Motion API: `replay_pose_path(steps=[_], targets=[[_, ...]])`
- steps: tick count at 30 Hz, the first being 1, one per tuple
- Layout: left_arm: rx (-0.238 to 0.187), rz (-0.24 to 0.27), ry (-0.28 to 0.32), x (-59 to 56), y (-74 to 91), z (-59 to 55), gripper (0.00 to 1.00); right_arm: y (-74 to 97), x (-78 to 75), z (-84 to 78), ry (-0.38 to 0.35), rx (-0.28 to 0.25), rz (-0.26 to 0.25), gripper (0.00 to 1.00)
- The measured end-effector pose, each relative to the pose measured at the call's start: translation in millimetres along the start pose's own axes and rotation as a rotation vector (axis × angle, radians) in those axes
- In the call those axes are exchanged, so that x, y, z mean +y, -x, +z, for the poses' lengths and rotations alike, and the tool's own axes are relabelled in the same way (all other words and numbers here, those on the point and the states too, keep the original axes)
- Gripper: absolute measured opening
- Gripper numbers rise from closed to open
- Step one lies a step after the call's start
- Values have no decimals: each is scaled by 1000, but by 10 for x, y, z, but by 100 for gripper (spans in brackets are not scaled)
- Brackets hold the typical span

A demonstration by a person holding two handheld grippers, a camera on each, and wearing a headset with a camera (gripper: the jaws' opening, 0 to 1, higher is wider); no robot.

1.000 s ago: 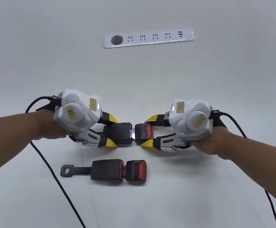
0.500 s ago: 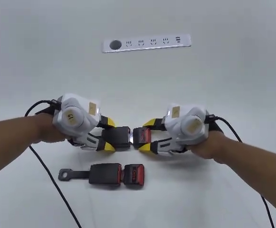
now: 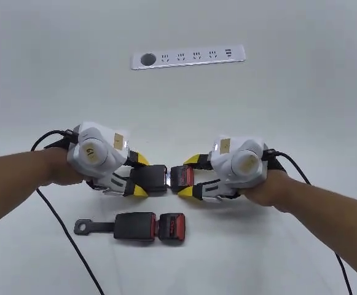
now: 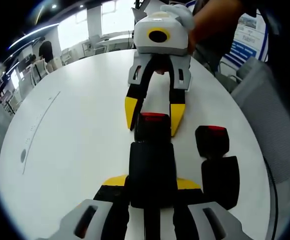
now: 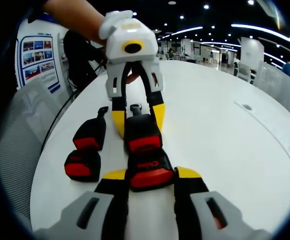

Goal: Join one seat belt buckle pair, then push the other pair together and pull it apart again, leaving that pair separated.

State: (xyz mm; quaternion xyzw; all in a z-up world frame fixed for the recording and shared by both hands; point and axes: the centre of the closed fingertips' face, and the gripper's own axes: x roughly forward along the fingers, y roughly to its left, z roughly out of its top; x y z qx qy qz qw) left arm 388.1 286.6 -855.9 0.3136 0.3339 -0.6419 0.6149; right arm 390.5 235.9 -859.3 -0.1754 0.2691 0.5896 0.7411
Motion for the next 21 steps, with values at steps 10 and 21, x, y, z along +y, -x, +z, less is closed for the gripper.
replay_pose_path(steps=[10, 21], targets=[[7, 0, -3, -1, -1, -2, 34, -3, 1, 0, 6, 2, -5, 35], [20, -6, -13, 0, -4, -15, 34, -2, -2, -5, 6, -2, -5, 35]])
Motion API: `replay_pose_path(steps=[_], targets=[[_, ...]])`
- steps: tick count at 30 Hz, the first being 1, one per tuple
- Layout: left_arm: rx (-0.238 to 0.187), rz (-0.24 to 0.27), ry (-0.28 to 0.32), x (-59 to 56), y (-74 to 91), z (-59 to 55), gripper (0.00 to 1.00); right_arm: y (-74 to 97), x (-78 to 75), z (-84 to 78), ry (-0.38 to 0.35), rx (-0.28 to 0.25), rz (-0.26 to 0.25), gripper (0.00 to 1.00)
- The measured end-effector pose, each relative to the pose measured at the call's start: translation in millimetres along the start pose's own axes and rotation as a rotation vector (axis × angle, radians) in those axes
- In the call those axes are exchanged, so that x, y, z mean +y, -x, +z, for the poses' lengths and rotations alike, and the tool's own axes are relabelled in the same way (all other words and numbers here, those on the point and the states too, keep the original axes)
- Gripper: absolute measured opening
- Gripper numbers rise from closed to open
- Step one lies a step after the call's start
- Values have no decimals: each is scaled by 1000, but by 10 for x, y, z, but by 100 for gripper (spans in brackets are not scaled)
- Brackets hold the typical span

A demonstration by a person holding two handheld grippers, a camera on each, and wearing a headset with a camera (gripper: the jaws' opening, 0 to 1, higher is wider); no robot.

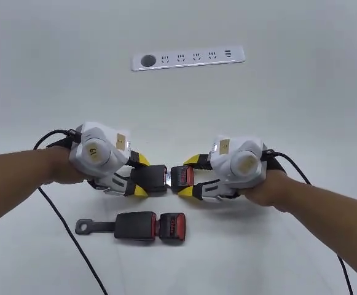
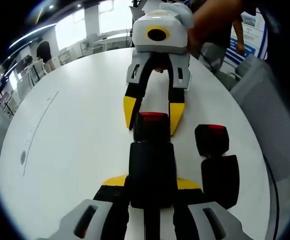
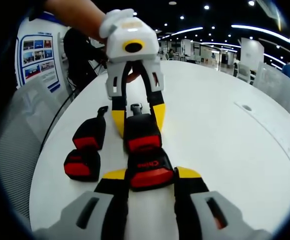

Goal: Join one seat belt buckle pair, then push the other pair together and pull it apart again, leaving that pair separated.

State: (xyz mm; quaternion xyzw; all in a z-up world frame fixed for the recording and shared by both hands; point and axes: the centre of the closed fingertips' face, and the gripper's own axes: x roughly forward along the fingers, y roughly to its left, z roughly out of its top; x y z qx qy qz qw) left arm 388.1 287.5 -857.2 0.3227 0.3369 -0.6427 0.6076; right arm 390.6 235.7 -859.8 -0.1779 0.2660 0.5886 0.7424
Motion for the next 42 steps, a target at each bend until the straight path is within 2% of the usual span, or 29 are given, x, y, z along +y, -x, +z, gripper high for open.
replay_pose_path(steps=[9, 17, 24, 42], targets=[[5, 1, 1, 6, 0, -12, 34, 10, 0, -15, 4, 5, -1, 35], [3, 4, 5, 22, -10, -31, 34, 150, -29, -108, -8, 7, -8, 36], [-2, 10, 12, 32, -19, -35, 34, 159, -30, -117, 8, 16, -7, 36], [-4, 9, 5, 32, -25, -44, 34, 455, -146, -334, -19, 25, -31, 36]])
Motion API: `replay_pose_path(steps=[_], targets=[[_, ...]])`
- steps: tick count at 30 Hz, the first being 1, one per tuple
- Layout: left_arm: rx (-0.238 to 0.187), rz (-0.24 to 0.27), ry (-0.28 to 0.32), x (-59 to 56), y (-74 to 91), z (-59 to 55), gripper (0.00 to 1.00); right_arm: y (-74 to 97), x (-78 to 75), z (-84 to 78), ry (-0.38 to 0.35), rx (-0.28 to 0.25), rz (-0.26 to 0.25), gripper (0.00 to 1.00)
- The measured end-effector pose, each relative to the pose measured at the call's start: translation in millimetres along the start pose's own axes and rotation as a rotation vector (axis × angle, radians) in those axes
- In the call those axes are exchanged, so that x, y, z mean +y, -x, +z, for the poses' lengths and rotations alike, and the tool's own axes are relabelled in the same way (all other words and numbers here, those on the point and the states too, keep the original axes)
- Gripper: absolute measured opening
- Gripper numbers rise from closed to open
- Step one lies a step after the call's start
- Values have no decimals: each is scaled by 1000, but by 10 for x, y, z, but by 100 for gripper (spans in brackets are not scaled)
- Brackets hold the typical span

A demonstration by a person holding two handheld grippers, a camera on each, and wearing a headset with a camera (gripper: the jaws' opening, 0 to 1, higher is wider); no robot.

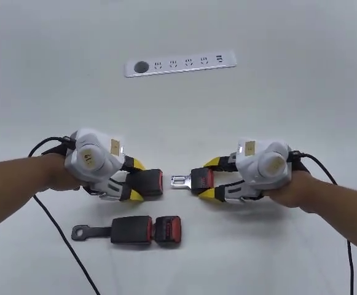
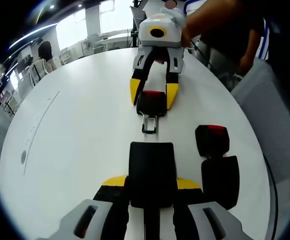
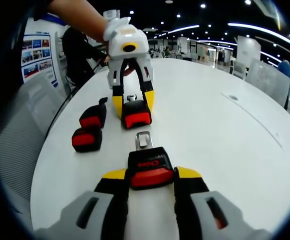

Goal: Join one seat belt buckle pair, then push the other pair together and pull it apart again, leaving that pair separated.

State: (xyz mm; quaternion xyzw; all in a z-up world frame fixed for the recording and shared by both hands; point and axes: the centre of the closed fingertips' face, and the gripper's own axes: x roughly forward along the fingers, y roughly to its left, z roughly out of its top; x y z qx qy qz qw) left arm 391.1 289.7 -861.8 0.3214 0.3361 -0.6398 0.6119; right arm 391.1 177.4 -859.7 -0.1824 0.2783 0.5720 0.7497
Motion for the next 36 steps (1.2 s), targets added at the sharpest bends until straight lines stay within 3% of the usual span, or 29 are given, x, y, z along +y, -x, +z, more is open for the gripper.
replay_pose_path(steps=[21, 36], targets=[[10, 0, -3, -14, 0, 19, 34, 427, -55, -356, -21, 16, -34, 36], [15, 0, -4, -20, 11, 26, 34, 633, -24, -479, -21, 42, -37, 37]])
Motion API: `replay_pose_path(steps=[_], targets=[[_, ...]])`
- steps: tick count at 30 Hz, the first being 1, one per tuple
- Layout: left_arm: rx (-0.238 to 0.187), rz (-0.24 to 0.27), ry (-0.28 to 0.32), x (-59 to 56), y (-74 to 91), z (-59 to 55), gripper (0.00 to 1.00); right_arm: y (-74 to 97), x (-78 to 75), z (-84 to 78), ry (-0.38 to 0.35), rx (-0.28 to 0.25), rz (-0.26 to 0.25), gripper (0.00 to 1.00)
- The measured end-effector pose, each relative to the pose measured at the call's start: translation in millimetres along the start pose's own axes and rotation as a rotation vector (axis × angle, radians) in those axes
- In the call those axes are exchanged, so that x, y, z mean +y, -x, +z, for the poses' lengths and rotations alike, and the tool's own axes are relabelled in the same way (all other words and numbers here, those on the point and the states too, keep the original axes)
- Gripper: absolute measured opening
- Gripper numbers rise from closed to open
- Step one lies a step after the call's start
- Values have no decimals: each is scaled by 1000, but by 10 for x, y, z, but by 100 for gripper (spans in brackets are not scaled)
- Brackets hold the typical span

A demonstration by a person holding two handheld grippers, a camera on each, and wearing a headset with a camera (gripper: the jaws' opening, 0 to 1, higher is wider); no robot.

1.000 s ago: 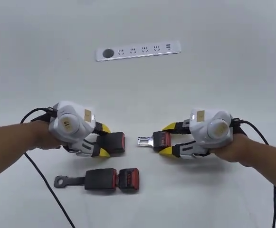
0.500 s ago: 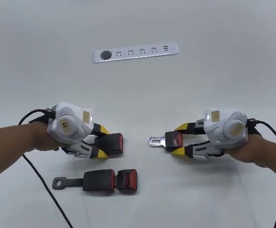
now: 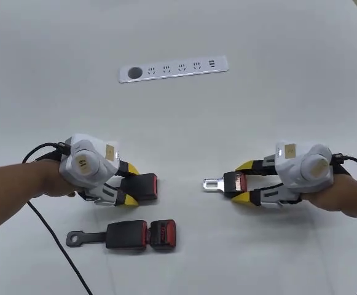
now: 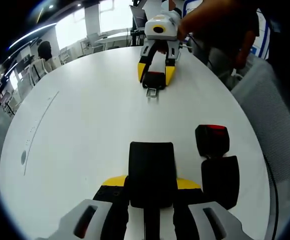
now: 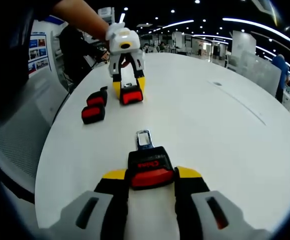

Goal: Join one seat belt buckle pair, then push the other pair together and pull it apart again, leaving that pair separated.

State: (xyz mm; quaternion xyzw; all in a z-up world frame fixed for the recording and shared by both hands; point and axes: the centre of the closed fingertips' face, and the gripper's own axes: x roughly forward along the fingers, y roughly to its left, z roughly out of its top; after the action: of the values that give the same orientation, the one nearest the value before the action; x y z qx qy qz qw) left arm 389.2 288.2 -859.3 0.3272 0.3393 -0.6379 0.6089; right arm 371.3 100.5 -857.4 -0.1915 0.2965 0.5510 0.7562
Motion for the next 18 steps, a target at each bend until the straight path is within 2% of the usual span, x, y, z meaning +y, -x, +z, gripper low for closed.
replay_pose_path(steps=[8, 14, 15, 16, 17, 18], targets=[[4, 0, 0, -1, -1, 0, 35, 119, 12, -58, -11, 6, -5, 37], [7, 1, 1, 3, -5, 0, 35, 131, -1, -68, -34, -8, -4, 38], [18, 5, 25, 12, -9, 4, 35, 124, -17, -72, -50, 1, -11, 38], [21, 10, 46, 18, -11, 9, 35, 135, -24, -82, -68, 13, -23, 42], [18, -16, 100, -28, -7, 22, 38, 134, -66, -71, -90, 17, -48, 49], [6, -35, 127, -56, -7, 46, 42, 148, -74, -33, -90, -6, -55, 59]])
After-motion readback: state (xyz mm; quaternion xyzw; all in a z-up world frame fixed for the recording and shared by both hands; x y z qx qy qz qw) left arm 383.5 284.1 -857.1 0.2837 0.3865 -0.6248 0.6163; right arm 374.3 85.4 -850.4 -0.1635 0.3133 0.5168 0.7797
